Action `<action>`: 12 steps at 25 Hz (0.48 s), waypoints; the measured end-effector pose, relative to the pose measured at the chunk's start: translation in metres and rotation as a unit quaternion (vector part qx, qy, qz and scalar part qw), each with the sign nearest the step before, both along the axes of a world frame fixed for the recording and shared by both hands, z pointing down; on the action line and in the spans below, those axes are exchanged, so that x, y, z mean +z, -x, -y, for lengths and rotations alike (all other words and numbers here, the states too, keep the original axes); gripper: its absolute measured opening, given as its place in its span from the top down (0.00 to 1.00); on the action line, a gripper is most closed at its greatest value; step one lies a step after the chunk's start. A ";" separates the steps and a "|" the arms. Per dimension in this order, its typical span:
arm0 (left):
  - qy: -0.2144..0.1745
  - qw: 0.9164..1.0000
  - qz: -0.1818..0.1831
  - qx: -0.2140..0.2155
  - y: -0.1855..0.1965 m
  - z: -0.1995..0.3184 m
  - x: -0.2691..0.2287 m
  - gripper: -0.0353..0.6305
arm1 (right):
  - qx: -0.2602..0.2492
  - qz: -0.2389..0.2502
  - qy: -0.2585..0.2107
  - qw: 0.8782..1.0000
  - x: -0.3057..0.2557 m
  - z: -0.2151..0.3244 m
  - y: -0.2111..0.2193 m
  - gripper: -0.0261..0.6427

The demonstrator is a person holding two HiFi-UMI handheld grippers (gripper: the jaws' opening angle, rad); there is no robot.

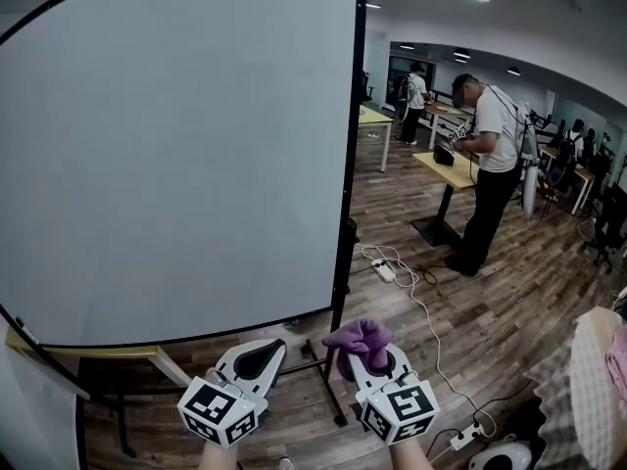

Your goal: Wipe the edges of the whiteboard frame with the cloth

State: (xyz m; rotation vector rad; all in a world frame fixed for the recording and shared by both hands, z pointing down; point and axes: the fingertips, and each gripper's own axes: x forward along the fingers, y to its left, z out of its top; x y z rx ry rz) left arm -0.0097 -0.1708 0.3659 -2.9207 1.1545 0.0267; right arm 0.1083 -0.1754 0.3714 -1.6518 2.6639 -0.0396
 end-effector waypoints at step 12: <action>0.005 0.999 0.001 0.046 0.008 0.025 0.000 0.92 | 0.036 -0.006 -0.002 0.999 -0.010 0.025 0.012 0.86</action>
